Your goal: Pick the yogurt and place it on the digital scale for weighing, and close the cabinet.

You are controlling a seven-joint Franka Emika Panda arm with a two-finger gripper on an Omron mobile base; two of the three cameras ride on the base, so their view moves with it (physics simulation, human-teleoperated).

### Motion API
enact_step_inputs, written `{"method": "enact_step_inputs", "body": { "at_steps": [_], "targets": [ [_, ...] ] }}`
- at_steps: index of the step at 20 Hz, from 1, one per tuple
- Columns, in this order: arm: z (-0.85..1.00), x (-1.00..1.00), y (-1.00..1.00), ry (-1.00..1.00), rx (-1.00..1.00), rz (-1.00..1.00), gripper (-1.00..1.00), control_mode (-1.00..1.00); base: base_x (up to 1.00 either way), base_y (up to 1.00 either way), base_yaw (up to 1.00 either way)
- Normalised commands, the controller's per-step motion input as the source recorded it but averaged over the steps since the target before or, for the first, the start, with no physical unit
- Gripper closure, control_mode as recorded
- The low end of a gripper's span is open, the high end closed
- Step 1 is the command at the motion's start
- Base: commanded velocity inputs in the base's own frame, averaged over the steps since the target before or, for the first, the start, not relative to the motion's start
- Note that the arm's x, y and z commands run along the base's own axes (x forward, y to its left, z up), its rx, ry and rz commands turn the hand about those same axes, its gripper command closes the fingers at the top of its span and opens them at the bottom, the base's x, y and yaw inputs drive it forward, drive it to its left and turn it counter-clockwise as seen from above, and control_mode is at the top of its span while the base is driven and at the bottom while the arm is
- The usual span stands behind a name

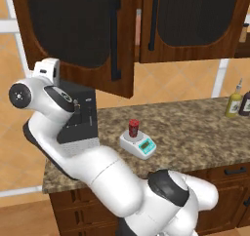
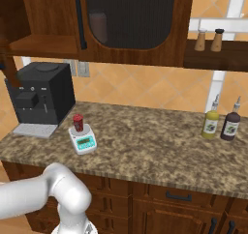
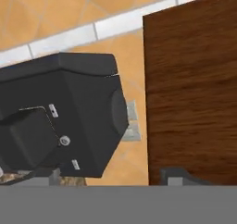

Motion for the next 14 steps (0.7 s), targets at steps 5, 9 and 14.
{"method": "enact_step_inputs", "body": {
  "at_steps": [5,9,14],
  "targets": [
    [0.1,1.0,-1.0,-0.01,0.16,0.0,-1.0,-1.0,0.0,0.0,0.0],
    [0.35,1.0,-1.0,-0.03,0.18,0.0,-1.0,-1.0,0.0,0.0,0.0],
    [0.63,0.84,-1.0,0.13,0.12,0.0,-1.0,-1.0,0.0,0.0,0.0]
  ]
}}
